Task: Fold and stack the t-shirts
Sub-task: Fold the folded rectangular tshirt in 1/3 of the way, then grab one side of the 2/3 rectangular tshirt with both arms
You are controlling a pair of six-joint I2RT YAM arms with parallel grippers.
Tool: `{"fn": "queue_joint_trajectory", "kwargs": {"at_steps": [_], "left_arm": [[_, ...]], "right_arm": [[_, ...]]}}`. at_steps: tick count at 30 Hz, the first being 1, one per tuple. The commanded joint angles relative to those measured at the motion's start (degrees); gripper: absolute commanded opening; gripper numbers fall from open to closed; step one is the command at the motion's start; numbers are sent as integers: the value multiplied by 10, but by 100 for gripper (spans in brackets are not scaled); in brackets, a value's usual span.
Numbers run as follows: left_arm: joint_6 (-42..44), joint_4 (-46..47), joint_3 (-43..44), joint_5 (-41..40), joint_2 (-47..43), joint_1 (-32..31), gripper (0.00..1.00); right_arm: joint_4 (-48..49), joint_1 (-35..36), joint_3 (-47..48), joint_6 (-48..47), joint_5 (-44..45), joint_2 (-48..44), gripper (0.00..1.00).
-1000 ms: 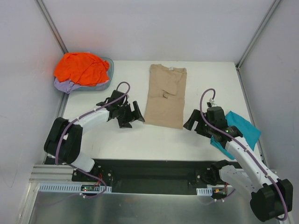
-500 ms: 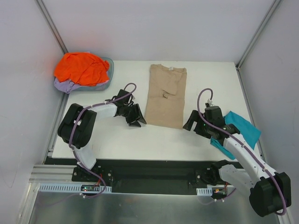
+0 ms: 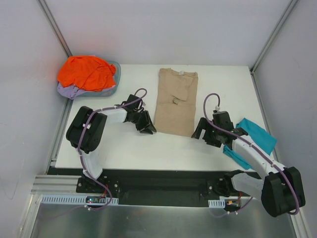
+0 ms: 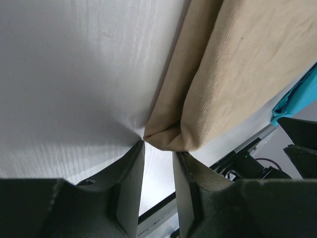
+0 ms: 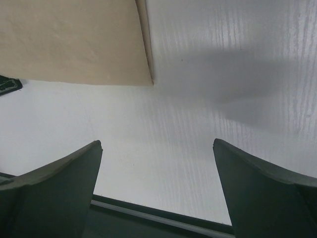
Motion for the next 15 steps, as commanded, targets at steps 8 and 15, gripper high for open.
{"fn": "queue_joint_trajectory", "kwargs": {"at_steps": [8,15], "left_arm": [[15,2,44,5,33,-6,0],[32,8,35,-5,19,-7,0]], "right_arm": [[26,-1,35,-15,-18,53,97],[45,-1,60,-16,-37,105,92]]}}
